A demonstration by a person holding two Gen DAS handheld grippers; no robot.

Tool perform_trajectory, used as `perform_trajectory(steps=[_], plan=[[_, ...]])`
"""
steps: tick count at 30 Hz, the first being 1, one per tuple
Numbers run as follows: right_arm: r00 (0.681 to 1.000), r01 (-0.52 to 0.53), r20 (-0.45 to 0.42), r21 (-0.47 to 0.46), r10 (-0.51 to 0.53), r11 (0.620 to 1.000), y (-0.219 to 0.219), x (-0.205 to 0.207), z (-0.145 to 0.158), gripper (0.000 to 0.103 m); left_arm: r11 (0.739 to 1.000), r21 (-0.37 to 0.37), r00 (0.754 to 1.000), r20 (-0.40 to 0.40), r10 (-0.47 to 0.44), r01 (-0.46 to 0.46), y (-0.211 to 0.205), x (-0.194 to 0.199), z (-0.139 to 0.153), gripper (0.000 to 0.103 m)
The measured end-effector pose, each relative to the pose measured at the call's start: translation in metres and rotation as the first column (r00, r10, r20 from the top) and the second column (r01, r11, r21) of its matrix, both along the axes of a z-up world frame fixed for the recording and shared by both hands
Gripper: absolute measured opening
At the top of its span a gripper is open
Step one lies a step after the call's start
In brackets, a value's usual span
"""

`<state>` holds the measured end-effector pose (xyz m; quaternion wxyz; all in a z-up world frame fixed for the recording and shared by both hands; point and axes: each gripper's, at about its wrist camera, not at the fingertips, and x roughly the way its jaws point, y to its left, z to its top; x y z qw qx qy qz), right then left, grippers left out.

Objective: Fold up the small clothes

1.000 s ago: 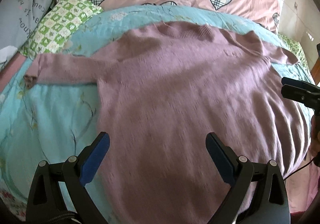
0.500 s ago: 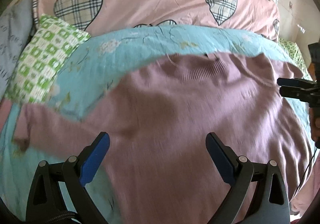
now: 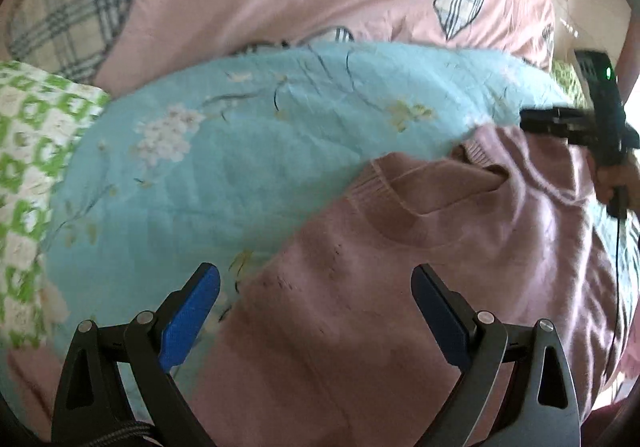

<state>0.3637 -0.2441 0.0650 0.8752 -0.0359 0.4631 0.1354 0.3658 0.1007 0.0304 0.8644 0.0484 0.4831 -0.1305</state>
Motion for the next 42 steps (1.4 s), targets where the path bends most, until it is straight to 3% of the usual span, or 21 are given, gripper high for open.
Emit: perform_trajectory(steps=[6, 8, 10, 11, 13, 14, 15, 18, 21, 23, 27, 30, 34, 37, 39, 42], plan=[[0.994, -0.109, -0.032, -0.087, 0.106, 0.99, 0.007, 0.036, -0.021, 0.06, 0.999, 0.037, 0.995, -0.092, -0.036, 0.04, 0.002, 0.034, -0.036, 0.097], [0.986, -0.154, -0.083, -0.116, 0.145, 0.981, 0.012, 0.044, -0.034, 0.06, 0.998, 0.038, 0.989, -0.137, -0.048, 0.053, 0.001, 0.039, -0.05, 0.094], [0.979, -0.19, -0.1, -0.157, 0.176, 0.969, 0.017, 0.045, -0.044, 0.06, 0.996, 0.061, 0.989, -0.132, -0.063, 0.071, -0.004, 0.038, -0.054, 0.093], [0.978, -0.201, -0.094, -0.165, 0.188, 0.965, 0.019, 0.044, -0.045, 0.057, 0.993, 0.074, 0.99, -0.119, -0.081, 0.091, -0.007, 0.035, -0.054, 0.084], [0.975, -0.214, -0.097, -0.141, 0.201, 0.967, 0.021, 0.04, -0.043, 0.028, 0.991, 0.066, 0.989, -0.096, -0.108, 0.115, -0.012, 0.03, -0.049, 0.051], [0.976, -0.209, -0.096, -0.133, 0.197, 0.969, 0.022, 0.039, -0.041, 0.01, 0.991, 0.047, 0.989, -0.082, -0.122, 0.126, -0.013, 0.026, -0.044, 0.007], [0.979, -0.199, -0.08, -0.138, 0.189, 0.97, 0.024, 0.035, -0.036, 0.009, 0.992, 0.04, 0.99, -0.077, -0.12, 0.124, -0.015, 0.023, -0.039, 0.006], [0.988, -0.152, -0.009, -0.128, 0.152, 0.98, 0.022, 0.026, -0.023, 0.007, 0.991, 0.107, 0.996, 0.024, -0.083, 0.08, -0.019, 0.011, -0.017, 0.005], [0.995, -0.005, 0.101, -0.057, 0.011, 0.998, -0.001, 0.028, 0.004, 0.006, 0.996, 0.09, 0.997, 0.082, -0.012, 0.005, -0.008, 0.011, -0.001, 0.005], [0.989, 0.069, 0.136, -0.032, -0.064, 0.997, -0.013, 0.031, 0.012, 0.006, 0.992, 0.114, 0.996, 0.082, 0.047, -0.056, -0.007, 0.022, -0.006, 0.004], [0.99, 0.113, 0.088, -0.053, -0.108, 0.992, -0.011, 0.04, -0.01, 0.006, 0.98, 0.141, 0.99, 0.042, 0.133, -0.138, 0.0, 0.046, -0.033, 0.004], [0.991, 0.133, 0.045, -0.09, -0.129, 0.987, -0.009, 0.043, -0.033, 0.006, 0.978, 0.139, 0.987, 0.058, 0.149, -0.156, 0.0, 0.049, -0.036, 0.006], [0.983, 0.181, 0.028, 0.064, -0.183, 0.981, -0.03, 0.037, -0.031, 0.013, 0.977, 0.105, 0.982, 0.045, 0.183, -0.187, 0.006, 0.038, -0.019, 0.021], [0.972, 0.222, 0.048, 0.12, -0.229, 0.968, -0.051, 0.016, -0.005, 0.015, 0.97, 0.069, 0.971, 0.06, 0.229, -0.233, 0.015, 0.015, 0.003, 0.036], [0.964, 0.24, 0.078, 0.165, -0.255, 0.957, -0.073, -0.013, 0.015, 0.027, 0.968, 0.018, 0.966, 0.074, 0.247, -0.249, 0.017, -0.005, 0.02, 0.047], [0.943, 0.301, 0.085, 0.195, -0.321, 0.934, -0.105, -0.064, 0.028, 0.036, 0.971, -0.036, 0.968, 0.086, 0.237, -0.235, 0.007, -0.033, 0.038, 0.049]])
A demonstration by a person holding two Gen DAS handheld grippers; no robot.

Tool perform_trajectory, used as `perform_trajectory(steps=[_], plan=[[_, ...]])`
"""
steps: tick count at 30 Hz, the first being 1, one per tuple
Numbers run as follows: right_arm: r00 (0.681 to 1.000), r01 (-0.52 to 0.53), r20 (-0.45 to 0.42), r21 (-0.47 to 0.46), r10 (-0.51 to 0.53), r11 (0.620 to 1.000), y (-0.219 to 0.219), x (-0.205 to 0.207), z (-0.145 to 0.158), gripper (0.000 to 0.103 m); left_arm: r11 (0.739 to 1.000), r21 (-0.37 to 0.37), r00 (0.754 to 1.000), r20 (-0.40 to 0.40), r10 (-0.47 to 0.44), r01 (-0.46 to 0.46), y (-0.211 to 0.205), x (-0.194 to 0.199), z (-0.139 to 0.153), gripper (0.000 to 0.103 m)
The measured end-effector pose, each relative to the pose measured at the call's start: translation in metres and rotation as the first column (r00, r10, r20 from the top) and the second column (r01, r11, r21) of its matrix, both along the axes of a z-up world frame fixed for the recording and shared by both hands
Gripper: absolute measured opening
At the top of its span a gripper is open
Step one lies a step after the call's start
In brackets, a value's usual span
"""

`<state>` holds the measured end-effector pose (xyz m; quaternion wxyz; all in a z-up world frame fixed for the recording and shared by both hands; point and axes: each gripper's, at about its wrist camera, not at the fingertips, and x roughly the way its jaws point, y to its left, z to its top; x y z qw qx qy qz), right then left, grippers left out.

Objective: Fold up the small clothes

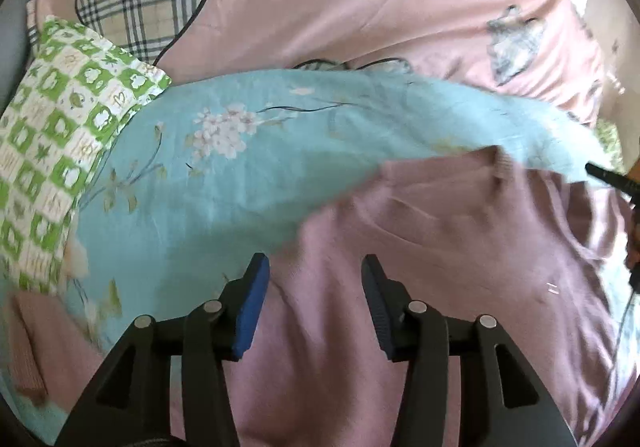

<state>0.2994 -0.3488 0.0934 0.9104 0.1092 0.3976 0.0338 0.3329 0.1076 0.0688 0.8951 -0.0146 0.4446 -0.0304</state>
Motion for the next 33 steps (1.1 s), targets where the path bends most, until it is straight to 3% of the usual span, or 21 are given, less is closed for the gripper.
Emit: perform_trajectory(steps=[3, 6, 12, 18, 24, 26, 28, 29, 33], plan=[[0.996, 0.081, -0.022, 0.001, -0.081, 0.997, -0.042, -0.055, -0.001, 0.041, 0.999, -0.04, 1.0, 0.006, -0.028, 0.029, -0.02, -0.032, 0.005, 0.058], [0.98, 0.187, -0.063, -0.023, -0.189, 0.982, -0.081, -0.097, -0.015, 0.043, 0.997, -0.061, 0.999, -0.018, -0.05, 0.049, -0.045, -0.05, -0.003, 0.06], [0.895, 0.444, -0.093, 0.073, -0.437, 0.893, -0.184, -0.191, -0.03, 0.043, 0.99, -0.129, 0.994, -0.083, -0.066, 0.055, -0.079, -0.08, -0.028, 0.061], [0.828, 0.56, -0.086, 0.174, -0.554, 0.81, -0.253, -0.204, -0.029, 0.047, 0.989, -0.144, 0.988, -0.144, -0.06, 0.039, -0.104, -0.087, -0.056, 0.062], [0.813, 0.564, -0.063, 0.335, -0.579, 0.755, -0.292, -0.171, -0.033, 0.047, 0.991, -0.132, 0.981, -0.184, -0.059, 0.034, -0.111, -0.085, -0.07, 0.066], [0.811, 0.567, -0.056, 0.324, -0.583, 0.757, -0.296, -0.162, -0.034, 0.047, 0.991, -0.127, 0.981, -0.183, -0.057, 0.034, -0.112, -0.083, -0.07, 0.067], [0.817, 0.555, -0.025, 0.304, -0.576, 0.774, -0.296, -0.154, -0.031, 0.027, 0.991, -0.129, 0.982, -0.183, -0.055, 0.032, -0.11, -0.081, -0.07, 0.067], [0.823, 0.546, -0.012, 0.294, -0.568, 0.785, -0.293, -0.151, -0.028, 0.01, 0.991, -0.132, 0.982, -0.182, -0.054, 0.03, -0.108, -0.081, -0.07, 0.067], [0.901, 0.393, 0.087, 0.252, -0.425, 0.884, -0.245, -0.137, -0.001, 0.007, 0.988, -0.154, 0.982, -0.182, -0.044, 0.015, -0.102, -0.083, -0.068, 0.067]])
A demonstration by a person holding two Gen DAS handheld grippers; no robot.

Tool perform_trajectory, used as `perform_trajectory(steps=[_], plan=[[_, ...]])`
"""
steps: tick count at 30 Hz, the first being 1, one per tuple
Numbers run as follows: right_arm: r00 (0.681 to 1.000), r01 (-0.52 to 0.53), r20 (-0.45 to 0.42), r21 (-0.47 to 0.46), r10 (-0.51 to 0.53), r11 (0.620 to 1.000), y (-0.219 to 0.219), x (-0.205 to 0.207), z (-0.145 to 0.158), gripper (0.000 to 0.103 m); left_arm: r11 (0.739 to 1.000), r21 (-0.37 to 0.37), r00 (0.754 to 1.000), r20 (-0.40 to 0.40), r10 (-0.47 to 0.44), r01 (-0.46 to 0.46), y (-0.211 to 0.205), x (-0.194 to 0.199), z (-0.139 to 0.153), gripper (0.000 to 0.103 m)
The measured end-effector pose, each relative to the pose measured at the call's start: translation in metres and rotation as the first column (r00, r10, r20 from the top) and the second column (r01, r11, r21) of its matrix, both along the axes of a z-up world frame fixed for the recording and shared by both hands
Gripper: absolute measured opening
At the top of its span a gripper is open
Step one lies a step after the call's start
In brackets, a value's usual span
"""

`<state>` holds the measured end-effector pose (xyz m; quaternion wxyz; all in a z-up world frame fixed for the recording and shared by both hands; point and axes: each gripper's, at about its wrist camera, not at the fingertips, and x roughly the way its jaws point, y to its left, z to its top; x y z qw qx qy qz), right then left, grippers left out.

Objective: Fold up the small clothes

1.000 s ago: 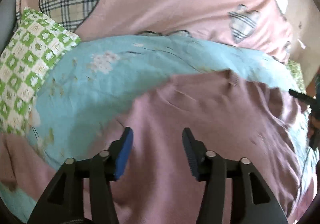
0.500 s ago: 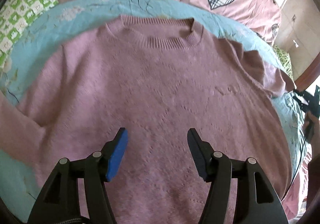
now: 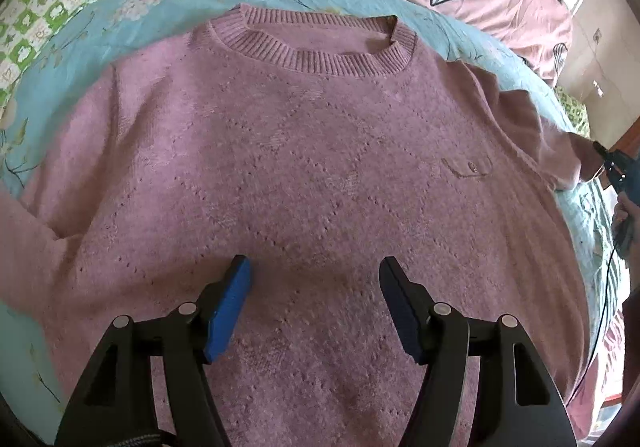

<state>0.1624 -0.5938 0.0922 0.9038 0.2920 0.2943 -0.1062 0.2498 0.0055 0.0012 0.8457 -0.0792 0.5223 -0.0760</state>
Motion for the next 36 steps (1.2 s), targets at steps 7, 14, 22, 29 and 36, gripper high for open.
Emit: perform_trajectory(steps=[7, 14, 22, 29, 36], plan=[[0.928, -0.362, 0.082, -0.035, 0.363, 0.932, 0.149, 0.031, 0.035, 0.007, 0.998, -0.054, 0.999, 0.015, 0.036, -0.035, 0.022, -0.026, 0.01, 0.069], [0.785, -0.617, 0.12, 0.071, 0.607, 0.784, 0.309, 0.071, 0.017, 0.007, 0.988, -0.131, 0.996, 0.019, 0.089, -0.086, 0.056, -0.056, 0.014, 0.069], [0.627, -0.773, 0.027, 0.148, 0.778, 0.617, 0.472, 0.105, -0.045, 0.007, 0.98, -0.176, 0.992, 0.065, 0.109, -0.096, 0.087, -0.076, 0.028, 0.069], [0.558, -0.812, -0.062, 0.167, 0.828, 0.559, 0.54, 0.114, -0.081, 0.011, 0.979, -0.184, 0.992, 0.067, 0.106, -0.092, 0.093, -0.07, 0.025, 0.069], [0.529, -0.805, -0.055, 0.285, 0.847, 0.521, 0.53, 0.108, -0.096, 0.067, 0.986, -0.154, 0.996, 0.056, 0.069, -0.06, 0.069, -0.045, 0.022, 0.072]])
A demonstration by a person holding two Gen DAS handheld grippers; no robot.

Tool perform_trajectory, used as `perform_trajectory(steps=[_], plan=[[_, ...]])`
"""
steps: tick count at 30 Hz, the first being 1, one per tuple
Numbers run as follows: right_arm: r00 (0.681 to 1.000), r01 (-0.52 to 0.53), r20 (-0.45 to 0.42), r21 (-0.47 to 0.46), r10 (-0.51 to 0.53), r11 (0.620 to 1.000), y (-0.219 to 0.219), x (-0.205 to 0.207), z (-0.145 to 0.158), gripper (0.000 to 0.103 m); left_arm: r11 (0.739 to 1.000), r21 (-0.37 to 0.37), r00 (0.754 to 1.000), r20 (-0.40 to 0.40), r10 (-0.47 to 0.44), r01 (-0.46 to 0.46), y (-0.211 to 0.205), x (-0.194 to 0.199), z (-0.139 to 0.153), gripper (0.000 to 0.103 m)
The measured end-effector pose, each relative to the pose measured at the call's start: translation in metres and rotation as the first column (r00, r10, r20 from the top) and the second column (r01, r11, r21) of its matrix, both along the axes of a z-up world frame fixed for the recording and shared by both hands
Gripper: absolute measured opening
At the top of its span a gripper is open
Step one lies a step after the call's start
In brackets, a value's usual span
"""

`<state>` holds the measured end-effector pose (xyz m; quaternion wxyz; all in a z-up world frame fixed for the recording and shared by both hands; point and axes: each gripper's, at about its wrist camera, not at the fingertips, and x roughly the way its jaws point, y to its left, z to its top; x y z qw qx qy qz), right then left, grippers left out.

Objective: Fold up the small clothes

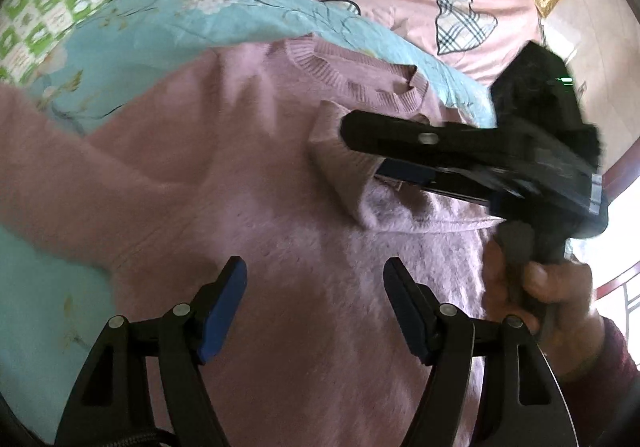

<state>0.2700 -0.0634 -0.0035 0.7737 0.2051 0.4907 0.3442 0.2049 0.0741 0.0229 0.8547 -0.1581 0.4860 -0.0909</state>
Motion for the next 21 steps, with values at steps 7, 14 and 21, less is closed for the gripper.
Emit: perform_trajectory(steps=[7, 14, 21], plan=[[0.994, 0.1, 0.042, 0.068, -0.103, 0.993, -0.055, -0.018, 0.029, 0.067, 0.982, 0.187, 0.999, -0.029, -0.021, 0.026, -0.039, 0.051, -0.016, 0.075], [0.943, 0.324, 0.046, 0.089, -0.329, 0.942, -0.142, -0.038, 0.035, 0.067, 0.981, 0.187, 0.998, -0.017, 0.056, -0.051, -0.025, 0.089, -0.015, 0.03], [0.873, 0.474, 0.092, 0.071, -0.479, 0.878, -0.216, -0.066, 0.043, 0.067, 0.989, -0.032, 0.989, -0.018, 0.144, -0.144, 0.025, 0.064, -0.013, 0.053]])
